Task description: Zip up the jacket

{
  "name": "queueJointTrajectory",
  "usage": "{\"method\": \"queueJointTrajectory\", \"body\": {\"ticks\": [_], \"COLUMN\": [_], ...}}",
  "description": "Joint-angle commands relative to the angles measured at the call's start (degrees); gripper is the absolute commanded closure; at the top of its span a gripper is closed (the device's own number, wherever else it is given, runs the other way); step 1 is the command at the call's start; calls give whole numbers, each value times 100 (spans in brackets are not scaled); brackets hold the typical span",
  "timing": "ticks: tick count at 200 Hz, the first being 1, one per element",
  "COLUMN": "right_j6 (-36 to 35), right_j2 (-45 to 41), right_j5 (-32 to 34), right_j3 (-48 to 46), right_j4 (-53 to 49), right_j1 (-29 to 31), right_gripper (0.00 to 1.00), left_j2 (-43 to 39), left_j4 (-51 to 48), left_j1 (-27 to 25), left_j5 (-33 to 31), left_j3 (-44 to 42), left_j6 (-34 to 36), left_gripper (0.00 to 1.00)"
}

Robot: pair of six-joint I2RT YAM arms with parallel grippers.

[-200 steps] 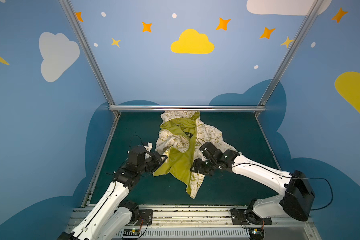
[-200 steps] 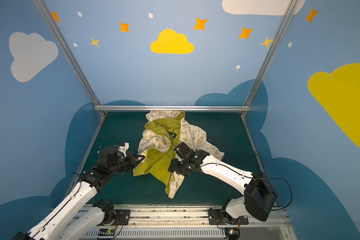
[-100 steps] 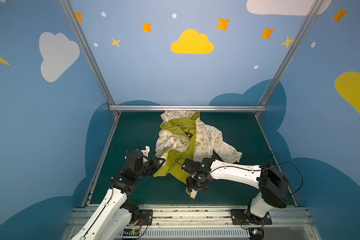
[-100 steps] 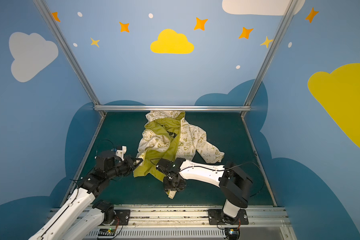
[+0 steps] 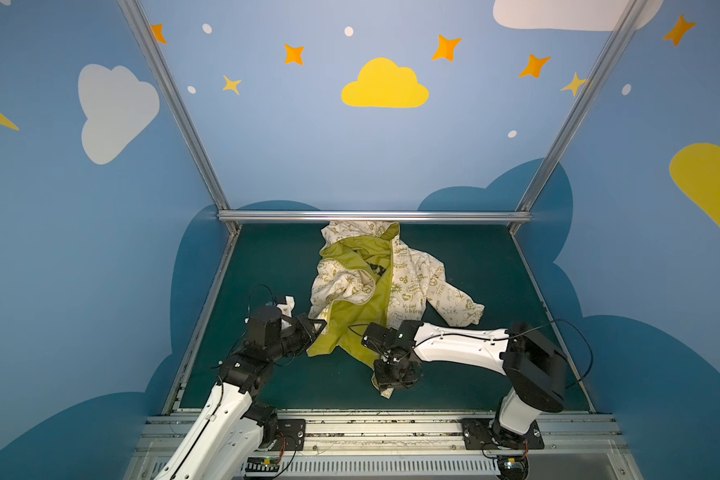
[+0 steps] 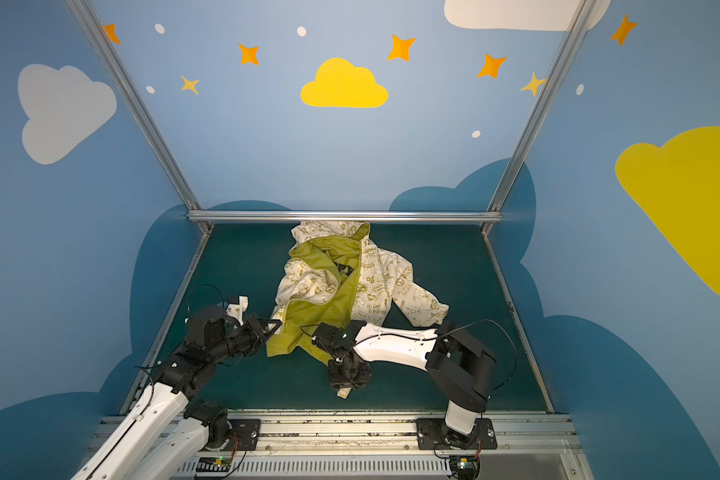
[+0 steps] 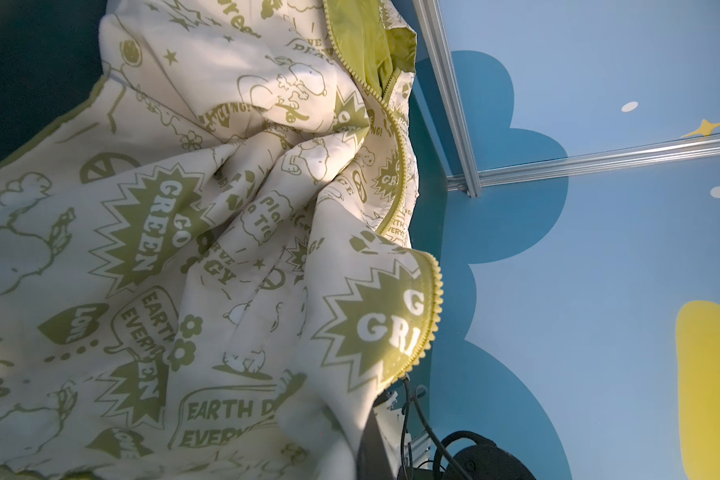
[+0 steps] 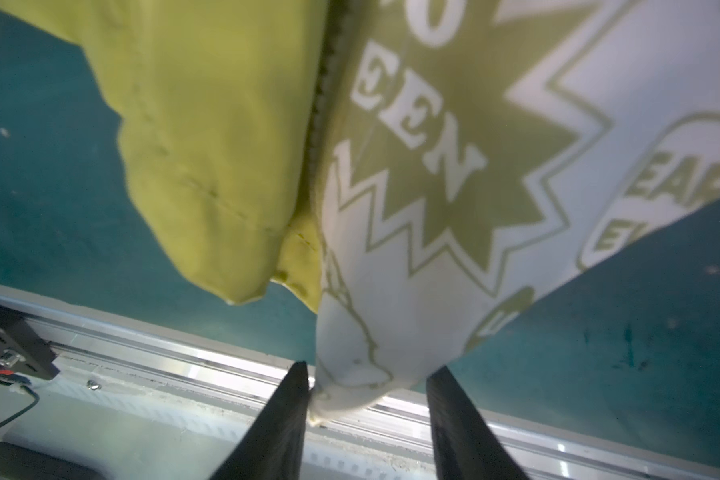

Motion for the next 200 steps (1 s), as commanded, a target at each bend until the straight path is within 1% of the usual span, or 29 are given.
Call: {"method": "queueJointTrajectory", "body": {"ticks": [1, 14, 45, 57, 74, 89, 114, 134, 155, 171, 184, 200], "right_j6": [-38, -47, -60, -80, -115, -127, -308, -594, -812, -958, -1055, -1197], "right_j2": [137, 173, 236, 230, 109, -113, -659, -1373, -2356, -3021, -3418, -3682], "right_j5": [-56, -50, -51, -60, -4, 76, 184, 173, -106, -230, -395, -807], "right_j3": [23, 47, -1, -13, -36, -114, -422, -928, -1591, -2006, -2264, -2413], "right_j4": [-87, -111, -145, -146, -138, -99, 6, 590, 1797, 2710, 3470, 4308], "right_j1": [0, 6, 1, 1, -8, -32, -144, -289, -519, -756, -996, -1375], "right_gripper": [49, 50, 61, 71, 89, 100, 100, 100, 100, 100, 100, 100], "left_j2": [-51, -37, -47, -54, -91, -126, -142, -128, -100, -82, -63, -47], "left_j4": [-67, -60, -73, -95, -125, -147, -119, 195, 686, 1038, 1377, 1803], "left_j1": [37, 34, 35, 37, 41, 41, 41, 32, 2, -108, -256, -453], "left_j5": [76, 83, 103, 108, 126, 122, 176, 337, 500, 438, 305, 125], "left_j3": [-34, -34, -26, -16, -17, -11, -34, -141, -227, -220, -228, -223], "left_j6": [6, -1, -3, 8, 21, 7, -31, -194, -439, -540, -540, -506], "left_gripper": [96, 96, 96, 96, 96, 96, 96, 96, 96, 96, 96, 96]}}
